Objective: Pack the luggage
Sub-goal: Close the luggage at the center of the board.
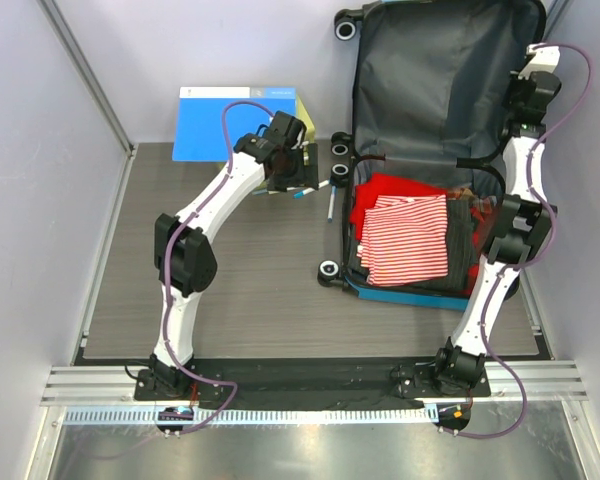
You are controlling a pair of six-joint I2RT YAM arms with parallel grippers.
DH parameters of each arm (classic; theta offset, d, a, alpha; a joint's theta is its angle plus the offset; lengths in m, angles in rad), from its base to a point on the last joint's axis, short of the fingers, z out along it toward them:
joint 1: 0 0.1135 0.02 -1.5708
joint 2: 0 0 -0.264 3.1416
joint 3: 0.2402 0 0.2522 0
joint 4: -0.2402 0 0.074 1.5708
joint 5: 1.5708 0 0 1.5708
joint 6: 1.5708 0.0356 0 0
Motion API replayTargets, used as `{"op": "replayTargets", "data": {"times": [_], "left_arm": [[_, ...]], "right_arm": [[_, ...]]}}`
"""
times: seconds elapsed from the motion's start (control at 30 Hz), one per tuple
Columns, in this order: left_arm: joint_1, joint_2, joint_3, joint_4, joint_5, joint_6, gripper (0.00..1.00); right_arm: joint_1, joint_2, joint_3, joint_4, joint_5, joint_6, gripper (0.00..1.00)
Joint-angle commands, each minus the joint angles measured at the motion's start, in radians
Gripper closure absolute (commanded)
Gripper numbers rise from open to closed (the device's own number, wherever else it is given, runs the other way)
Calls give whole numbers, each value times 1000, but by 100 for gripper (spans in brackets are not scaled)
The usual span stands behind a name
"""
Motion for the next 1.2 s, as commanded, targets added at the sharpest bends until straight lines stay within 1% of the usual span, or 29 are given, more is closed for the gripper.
{"op": "replayTargets", "data": {"times": [0.0,0.03,0.07,0.13,0.2,0.4,0.63,0.73,0.77,0.9,1.1,1.17], "left_arm": [[-3,5,36,69,15,24,17],[-3,0,36,80,18,21,17],[-3,-4,32,101,22,20,17],[-3,-21,27,121,26,20,16],[-3,-36,16,144,29,27,16],[3,-81,-7,220,53,29,16],[37,-168,-39,301,105,14,15],[71,-265,-112,347,111,-28,14],[89,-312,-161,376,113,-39,14],[128,-413,-261,415,108,-42,14],[143,-524,-404,436,99,-22,14],[146,-550,-458,450,102,-20,14]], "right_arm": [[27,-173,-129,216,51,61,99],[32,-200,-200,245,63,73,99],[35,-220,-233,300,71,81,99],[41,-276,-319,348,88,113,99],[50,-321,-367,403,97,130,99],[81,-432,-519,451,171,127,99],[116,-608,-753,460,275,115,99],[118,-682,-827,451,303,107,99],[119,-713,-845,453,307,107,99],[119,-786,-933,440,338,106,99],[124,-943,-1097,424,387,106,98],[127,-984,-1129,382,408,95,98]]}}
